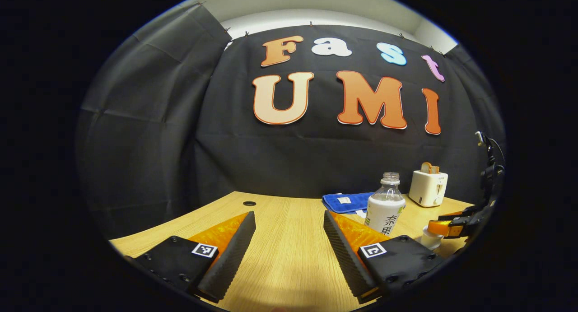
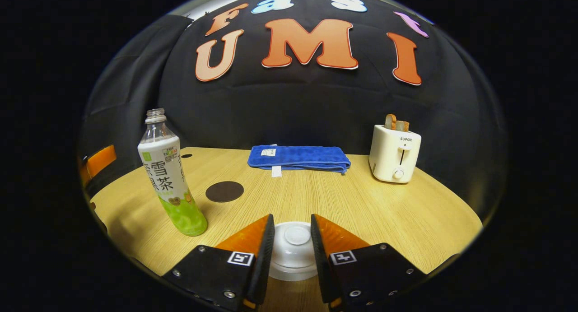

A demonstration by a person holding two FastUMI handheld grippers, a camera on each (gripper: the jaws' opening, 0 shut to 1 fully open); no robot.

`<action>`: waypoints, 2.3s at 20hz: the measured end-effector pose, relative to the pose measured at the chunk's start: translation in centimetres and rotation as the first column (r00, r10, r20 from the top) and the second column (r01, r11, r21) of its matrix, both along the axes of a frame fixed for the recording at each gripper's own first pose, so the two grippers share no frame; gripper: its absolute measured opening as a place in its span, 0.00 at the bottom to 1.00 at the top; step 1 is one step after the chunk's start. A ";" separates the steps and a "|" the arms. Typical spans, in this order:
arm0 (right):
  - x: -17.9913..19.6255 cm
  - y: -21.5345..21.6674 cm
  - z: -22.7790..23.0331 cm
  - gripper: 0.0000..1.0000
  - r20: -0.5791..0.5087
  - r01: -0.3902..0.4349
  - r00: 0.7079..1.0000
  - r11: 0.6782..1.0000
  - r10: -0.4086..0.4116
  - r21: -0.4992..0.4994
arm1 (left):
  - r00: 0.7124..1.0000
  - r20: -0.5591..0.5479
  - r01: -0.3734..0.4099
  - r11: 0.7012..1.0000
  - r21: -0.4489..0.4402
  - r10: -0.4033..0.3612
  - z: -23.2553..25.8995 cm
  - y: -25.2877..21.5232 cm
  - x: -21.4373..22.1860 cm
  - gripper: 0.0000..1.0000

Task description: Open the teacup lid with one hand, grasp the water bottle and pour water into the teacup with the other hand; after pouring, place the water bottle on the coaster and then close the teacup lid.

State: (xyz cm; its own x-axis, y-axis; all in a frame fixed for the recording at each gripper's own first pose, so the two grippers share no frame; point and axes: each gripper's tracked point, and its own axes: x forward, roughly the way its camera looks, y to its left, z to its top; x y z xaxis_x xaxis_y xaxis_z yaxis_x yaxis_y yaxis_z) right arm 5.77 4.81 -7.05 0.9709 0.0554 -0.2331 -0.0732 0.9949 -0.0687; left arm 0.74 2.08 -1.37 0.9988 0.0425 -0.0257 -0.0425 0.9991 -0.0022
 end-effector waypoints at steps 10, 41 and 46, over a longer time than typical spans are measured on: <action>0.0 -0.5 0.3 0.16 0.011 0.018 1.000 1.000 -0.018 0.017 | 1.000 0.001 -0.001 1.000 -0.003 0.001 0.0 0.0 -0.1 0.99; -4.7 -15.1 3.2 0.15 0.049 0.266 0.961 0.957 -0.273 0.112 | 0.974 -0.066 0.217 0.976 0.017 -0.215 -3.5 -14.3 0.0 0.99; -4.6 -16.1 2.7 0.15 0.035 0.286 0.956 0.951 -0.292 0.116 | 0.971 -0.123 0.207 0.978 0.012 -0.204 -5.8 -14.6 2.1 0.99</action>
